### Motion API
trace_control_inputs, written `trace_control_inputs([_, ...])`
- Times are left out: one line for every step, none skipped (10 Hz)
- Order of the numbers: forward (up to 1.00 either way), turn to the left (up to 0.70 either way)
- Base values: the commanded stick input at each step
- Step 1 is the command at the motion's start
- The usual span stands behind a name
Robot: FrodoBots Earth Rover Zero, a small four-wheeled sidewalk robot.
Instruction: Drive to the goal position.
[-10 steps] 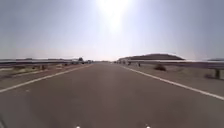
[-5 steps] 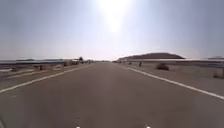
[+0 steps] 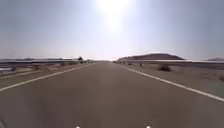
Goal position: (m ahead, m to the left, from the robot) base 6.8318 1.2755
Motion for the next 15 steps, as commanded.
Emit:
trace_control_inputs([0.7, 0.0])
trace_control_inputs([0.7, 0.0])
trace_control_inputs([0.7, 0.0])
trace_control_inputs([0.7, 0.0])
trace_control_inputs([0.7, 0.0])
trace_control_inputs([0.7, 0.0])
trace_control_inputs([0.7, 0.0])
trace_control_inputs([0.7, 0.0])
trace_control_inputs([0.7, 0.0])
trace_control_inputs([0.7, 0.0])
trace_control_inputs([0.7, 0.0])
trace_control_inputs([0.7, 0.0])
trace_control_inputs([0.7, 0.0])
trace_control_inputs([0.7, 0.0])
trace_control_inputs([0.7, 0.0])
